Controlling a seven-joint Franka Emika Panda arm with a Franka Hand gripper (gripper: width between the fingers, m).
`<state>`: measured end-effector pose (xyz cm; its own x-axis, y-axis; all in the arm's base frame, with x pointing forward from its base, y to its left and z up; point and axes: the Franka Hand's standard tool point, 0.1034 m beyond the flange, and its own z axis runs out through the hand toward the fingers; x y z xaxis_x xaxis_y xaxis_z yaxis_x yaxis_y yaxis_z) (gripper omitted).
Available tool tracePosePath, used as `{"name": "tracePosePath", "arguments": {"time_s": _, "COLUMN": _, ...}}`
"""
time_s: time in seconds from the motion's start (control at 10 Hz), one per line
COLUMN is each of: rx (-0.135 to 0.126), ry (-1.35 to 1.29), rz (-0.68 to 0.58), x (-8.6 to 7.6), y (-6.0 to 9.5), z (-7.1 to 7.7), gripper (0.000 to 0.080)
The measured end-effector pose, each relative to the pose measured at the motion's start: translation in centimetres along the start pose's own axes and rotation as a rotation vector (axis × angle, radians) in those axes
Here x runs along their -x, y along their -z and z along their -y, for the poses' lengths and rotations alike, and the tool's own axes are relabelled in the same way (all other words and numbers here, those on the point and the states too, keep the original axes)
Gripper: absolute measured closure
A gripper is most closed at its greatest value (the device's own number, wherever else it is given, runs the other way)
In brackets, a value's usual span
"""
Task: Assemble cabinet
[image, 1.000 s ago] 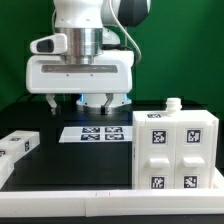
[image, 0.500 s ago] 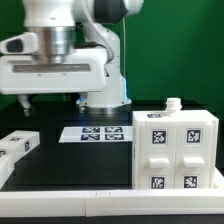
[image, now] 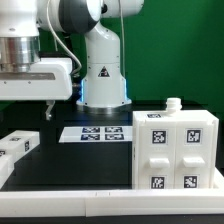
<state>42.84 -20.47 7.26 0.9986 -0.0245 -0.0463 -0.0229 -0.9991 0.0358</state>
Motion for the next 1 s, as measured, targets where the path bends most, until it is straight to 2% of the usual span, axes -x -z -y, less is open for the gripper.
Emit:
{"name": "tracePosePath", "arguments": {"time_s": 0.3, "rx": 0.009, "ry": 0.009, "rz": -0.001, "x": 0.2, "y": 0.1, "z": -1.8, "gripper": 0.0002}}
{"name": "tracePosePath", "arguments": {"time_s": 0.6, "rx": 0.009, "ry": -0.067, "rz": 0.012, "x": 0.4, "y": -0.3, "z": -2.8, "gripper": 0.0002}}
{"name": "tracePosePath", "arguments": {"time_s": 0.8, "rx": -0.009, "ry": -0.130, "rz": 0.051, "x": 0.8, "y": -0.9, "z": -2.7, "gripper": 0.0002}}
{"name": "tracePosePath", "arguments": {"time_s": 1.0, "rx": -0.013, "ry": -0.170, "rz": 0.069, "x": 1.1, "y": -1.4, "z": -1.9, "gripper": 0.0002}}
